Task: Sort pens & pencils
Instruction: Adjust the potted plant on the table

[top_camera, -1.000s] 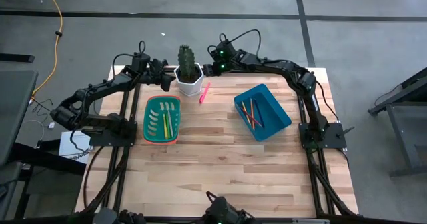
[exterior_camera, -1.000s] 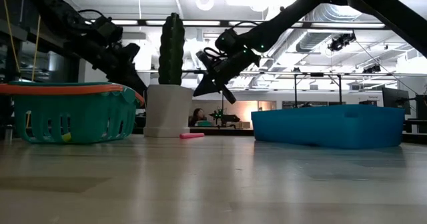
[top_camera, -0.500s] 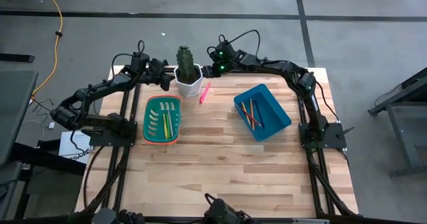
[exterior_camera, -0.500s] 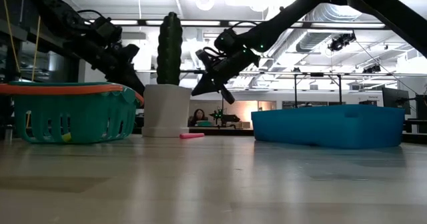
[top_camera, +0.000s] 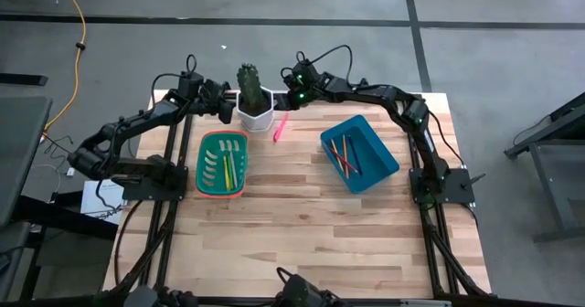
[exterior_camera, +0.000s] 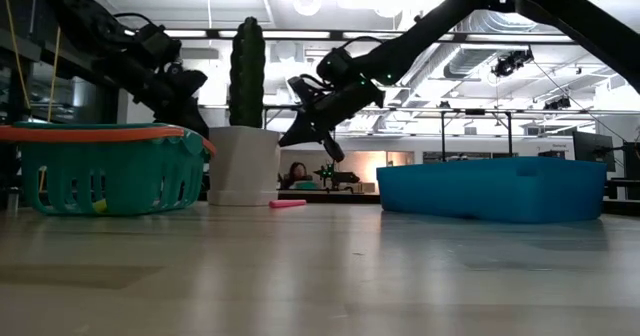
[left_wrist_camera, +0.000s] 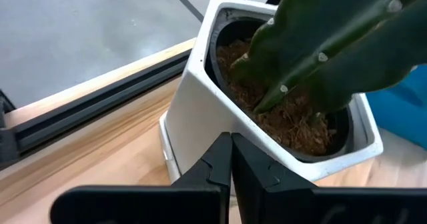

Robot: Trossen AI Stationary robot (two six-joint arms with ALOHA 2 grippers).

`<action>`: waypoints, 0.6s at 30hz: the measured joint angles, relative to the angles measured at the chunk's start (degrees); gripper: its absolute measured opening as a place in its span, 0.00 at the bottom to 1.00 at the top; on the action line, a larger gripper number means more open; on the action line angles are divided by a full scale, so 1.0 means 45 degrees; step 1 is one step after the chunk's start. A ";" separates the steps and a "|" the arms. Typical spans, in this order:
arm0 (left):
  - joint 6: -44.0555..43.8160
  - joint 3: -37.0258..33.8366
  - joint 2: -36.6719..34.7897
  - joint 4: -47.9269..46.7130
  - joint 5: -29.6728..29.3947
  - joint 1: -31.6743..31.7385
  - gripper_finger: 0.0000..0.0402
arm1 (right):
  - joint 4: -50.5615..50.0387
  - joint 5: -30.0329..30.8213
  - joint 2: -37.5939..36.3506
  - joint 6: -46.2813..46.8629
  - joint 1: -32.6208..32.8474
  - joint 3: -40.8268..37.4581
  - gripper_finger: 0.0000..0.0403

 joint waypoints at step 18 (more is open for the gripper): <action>0.0344 -0.0005 -0.0413 -0.0551 -0.0447 -0.0005 0.00 | 0.0456 -0.0401 0.0002 0.0003 0.0134 0.0000 0.00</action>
